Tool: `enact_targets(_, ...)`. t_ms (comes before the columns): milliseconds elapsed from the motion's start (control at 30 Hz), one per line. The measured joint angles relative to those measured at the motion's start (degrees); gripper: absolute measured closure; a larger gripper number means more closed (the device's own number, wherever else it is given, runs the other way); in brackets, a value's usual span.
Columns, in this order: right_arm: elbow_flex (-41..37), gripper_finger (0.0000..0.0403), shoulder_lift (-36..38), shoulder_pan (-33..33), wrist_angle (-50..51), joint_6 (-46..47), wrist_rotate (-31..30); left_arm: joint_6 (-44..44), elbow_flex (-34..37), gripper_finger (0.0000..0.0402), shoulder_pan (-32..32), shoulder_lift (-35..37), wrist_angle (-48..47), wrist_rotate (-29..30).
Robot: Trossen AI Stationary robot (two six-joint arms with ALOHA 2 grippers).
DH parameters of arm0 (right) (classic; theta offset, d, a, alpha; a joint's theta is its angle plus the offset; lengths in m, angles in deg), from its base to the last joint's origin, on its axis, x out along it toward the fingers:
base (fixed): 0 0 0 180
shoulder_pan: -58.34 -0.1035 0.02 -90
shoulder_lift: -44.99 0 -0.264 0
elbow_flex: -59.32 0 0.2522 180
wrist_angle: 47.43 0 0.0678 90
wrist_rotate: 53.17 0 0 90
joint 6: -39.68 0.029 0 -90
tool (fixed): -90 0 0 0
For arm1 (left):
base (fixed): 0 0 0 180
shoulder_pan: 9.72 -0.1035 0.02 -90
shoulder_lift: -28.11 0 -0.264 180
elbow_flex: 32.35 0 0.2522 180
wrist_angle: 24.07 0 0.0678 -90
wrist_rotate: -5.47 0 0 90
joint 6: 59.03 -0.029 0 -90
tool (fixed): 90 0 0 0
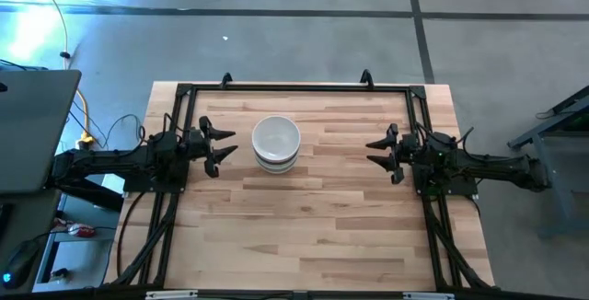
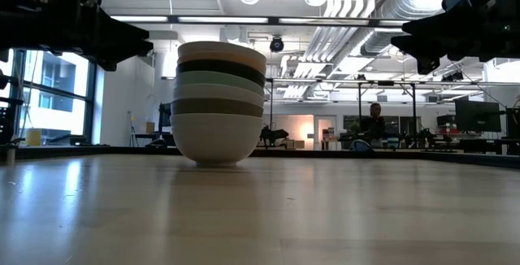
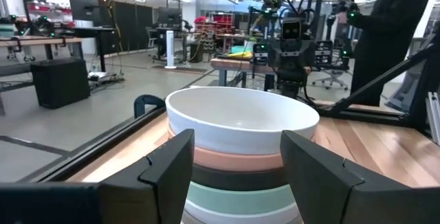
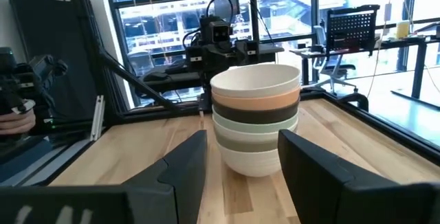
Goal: Nest bowls inside each other
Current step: Return to Home Position
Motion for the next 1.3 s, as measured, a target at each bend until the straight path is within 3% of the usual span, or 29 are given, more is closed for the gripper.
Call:
enact_targets(200, 0.0, 0.0231, 0.0, 0.0, 0.3, 0.0, 0.0, -0.6, 0.0, 0.0195, 0.0, 0.0, -0.5, 0.0)
enact_targets(433, 0.0, 0.0231, 0.0, 0.0, 1.6, -1.5, 0.9, -5.1, 0.0, 0.0195, 0.0, 0.0, -0.8, -5.9)
enact_targets(1300, 0.0, 0.0231, 0.0, 0.0, 1.7, -1.5, 0.9, -2.1, 0.0, 0.0195, 0.0, 0.0, -0.9, -5.9)
